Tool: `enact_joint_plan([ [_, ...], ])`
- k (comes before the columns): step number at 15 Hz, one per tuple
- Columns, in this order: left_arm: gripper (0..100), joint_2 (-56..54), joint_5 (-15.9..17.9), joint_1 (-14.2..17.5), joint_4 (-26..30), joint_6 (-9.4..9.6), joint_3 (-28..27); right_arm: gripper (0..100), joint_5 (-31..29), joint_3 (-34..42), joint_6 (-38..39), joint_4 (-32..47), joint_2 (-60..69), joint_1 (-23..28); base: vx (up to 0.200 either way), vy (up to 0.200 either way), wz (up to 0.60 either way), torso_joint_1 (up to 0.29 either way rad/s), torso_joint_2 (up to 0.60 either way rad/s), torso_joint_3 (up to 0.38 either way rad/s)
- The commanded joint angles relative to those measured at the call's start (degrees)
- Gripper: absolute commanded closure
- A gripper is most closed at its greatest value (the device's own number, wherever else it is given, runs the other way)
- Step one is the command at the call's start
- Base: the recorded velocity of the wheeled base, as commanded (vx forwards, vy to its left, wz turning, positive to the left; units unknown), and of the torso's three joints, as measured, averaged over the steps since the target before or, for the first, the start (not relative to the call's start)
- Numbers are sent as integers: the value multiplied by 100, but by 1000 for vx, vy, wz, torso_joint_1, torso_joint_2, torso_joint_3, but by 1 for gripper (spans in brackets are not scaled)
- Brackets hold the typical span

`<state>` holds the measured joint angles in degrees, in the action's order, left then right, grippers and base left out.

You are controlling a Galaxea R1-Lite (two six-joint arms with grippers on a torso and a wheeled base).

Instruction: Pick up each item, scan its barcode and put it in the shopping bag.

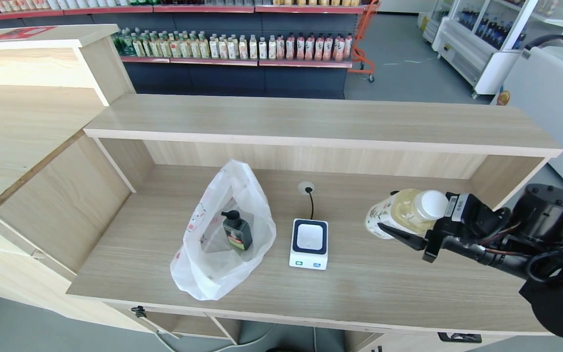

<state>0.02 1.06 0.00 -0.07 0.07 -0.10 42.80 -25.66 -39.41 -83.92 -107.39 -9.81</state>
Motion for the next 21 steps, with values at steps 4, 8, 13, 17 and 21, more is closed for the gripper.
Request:
enact_joint_plan([
  [4,0,-2,-1,0,-1,1,1,100,-9,-422,144,-2,-634,32,0,200,0,5,2,1],
  [8,0,-2,-1,0,-1,-16,1,100,0,-519,179,-10,-933,23,50,50,0,1,1,2],
  [13,0,-2,-1,0,-1,-7,1,100,-17,-739,74,-37,-1267,129,0,0,0,0,0,0],
  [17,0,-2,-1,0,-1,1,1,100,-9,-906,30,-344,-1724,208,0,0,0,0,0,0],
  [21,0,-2,-1,0,-1,-7,1,100,0,-1064,-146,-371,-1962,208,150,0,0,2,2,1],
])
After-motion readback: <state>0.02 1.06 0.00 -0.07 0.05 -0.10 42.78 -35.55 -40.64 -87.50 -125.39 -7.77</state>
